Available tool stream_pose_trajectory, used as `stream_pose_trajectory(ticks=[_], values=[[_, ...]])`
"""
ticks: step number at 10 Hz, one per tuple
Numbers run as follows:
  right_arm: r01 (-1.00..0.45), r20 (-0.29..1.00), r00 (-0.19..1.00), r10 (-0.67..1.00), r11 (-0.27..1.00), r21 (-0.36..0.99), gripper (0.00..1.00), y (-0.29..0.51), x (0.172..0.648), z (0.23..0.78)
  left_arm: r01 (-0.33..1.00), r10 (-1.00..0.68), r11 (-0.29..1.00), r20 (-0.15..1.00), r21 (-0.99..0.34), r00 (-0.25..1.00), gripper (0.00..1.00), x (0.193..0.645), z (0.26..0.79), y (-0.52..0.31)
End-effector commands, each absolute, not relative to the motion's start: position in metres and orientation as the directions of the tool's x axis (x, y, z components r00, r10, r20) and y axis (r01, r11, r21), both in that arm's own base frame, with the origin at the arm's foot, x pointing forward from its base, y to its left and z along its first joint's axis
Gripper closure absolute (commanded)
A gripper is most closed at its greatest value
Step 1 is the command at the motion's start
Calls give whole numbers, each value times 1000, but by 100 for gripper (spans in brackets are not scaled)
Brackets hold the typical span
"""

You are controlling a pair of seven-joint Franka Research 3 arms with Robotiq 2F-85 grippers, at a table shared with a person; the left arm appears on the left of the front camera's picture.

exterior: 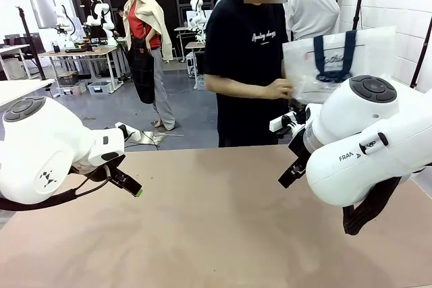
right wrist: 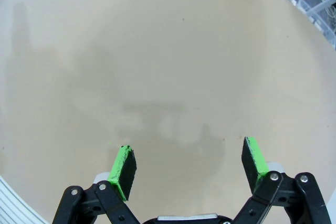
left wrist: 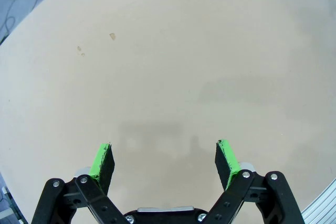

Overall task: Transfer purchased items from the store into the shopping bag.
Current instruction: Open the Reusable shopping bag in the center of the table.

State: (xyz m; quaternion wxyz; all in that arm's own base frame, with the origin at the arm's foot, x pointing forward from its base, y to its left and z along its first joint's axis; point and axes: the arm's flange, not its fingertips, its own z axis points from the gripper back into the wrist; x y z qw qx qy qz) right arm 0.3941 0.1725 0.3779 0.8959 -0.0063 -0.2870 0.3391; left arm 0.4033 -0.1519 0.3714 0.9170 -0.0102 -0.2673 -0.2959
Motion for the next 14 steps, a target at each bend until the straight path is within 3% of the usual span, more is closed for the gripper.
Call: stream_pose_trajectory(ticks=[1,14], values=[[-607,511,602,613,768,-207,0,172,394,379,546,-535,826,497,139,683,0,404,371,-151],[-607,511,602,613,768,-207,0,172,394,379,546,-535,826,497,139,683,0,404,371,-151]])
